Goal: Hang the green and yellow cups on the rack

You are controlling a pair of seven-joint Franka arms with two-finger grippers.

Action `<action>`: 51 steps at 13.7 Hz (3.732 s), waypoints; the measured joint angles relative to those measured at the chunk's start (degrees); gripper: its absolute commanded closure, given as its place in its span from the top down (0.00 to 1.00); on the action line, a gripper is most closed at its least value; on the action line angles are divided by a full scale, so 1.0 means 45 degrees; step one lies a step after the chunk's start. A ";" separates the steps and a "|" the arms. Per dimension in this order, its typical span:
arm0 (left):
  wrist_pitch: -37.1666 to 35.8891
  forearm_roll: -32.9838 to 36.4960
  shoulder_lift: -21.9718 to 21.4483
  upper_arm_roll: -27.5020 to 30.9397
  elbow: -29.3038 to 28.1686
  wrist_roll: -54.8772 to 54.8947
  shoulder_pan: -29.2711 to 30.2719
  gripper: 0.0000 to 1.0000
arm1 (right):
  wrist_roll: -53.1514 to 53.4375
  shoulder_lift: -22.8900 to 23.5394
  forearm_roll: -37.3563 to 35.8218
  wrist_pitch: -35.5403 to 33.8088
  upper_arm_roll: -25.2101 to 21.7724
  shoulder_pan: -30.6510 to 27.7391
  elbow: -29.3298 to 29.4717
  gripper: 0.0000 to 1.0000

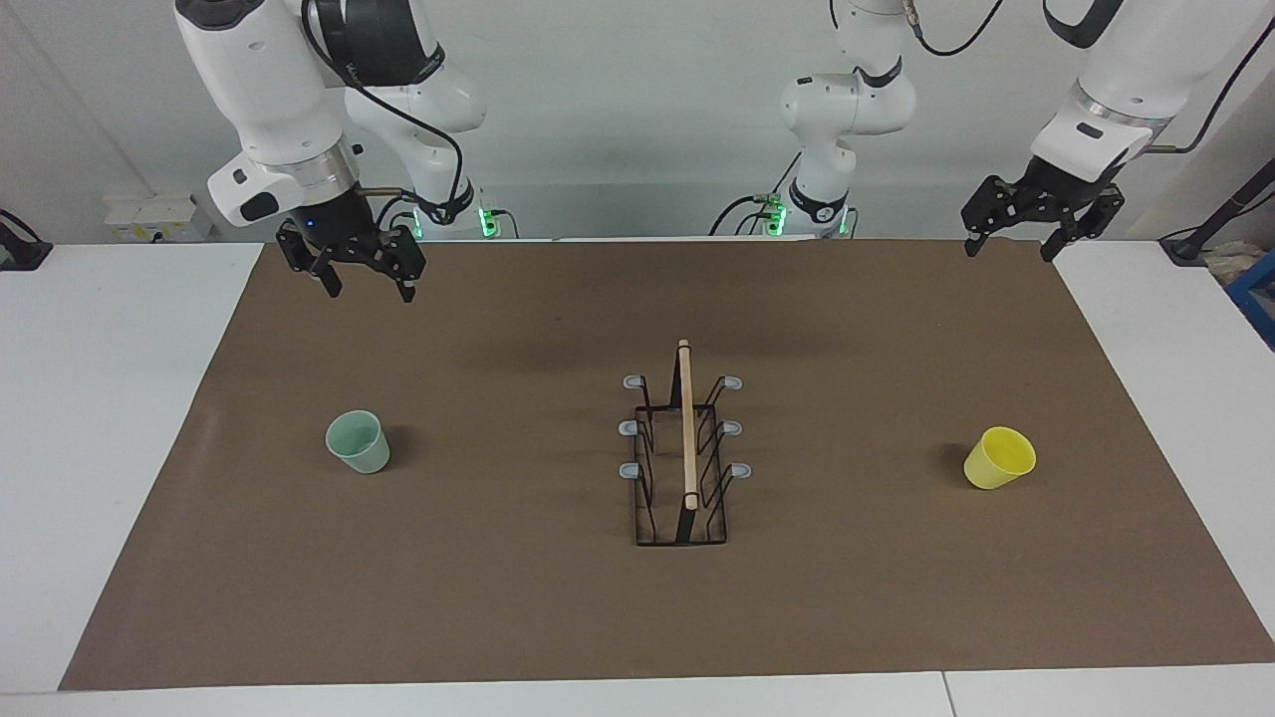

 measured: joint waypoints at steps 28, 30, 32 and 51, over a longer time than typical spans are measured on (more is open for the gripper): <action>0.0059 -0.0204 0.1689 0.0223 0.0740 -0.0607 0.0726 1.00 | 0.0000 0.0078 -0.0055 -0.0022 -0.0004 -0.0006 0.0000 1.00; 0.0049 -0.0214 0.2372 0.0233 0.1343 -0.0635 0.1066 1.00 | -0.0073 0.0079 -0.0276 -0.0190 -0.0005 -0.0006 -0.0001 1.00; 0.0049 -0.0226 0.2979 0.0343 0.1760 -0.0655 0.1343 1.00 | -0.0922 0.0079 -0.1001 -0.0718 -0.0010 -0.0051 0.0000 1.00; 0.2191 -0.6375 0.8543 0.2367 0.4188 -1.2171 0.2761 1.00 | -1.3200 0.1318 -0.8131 -0.0325 0.0168 0.0704 -0.1611 1.00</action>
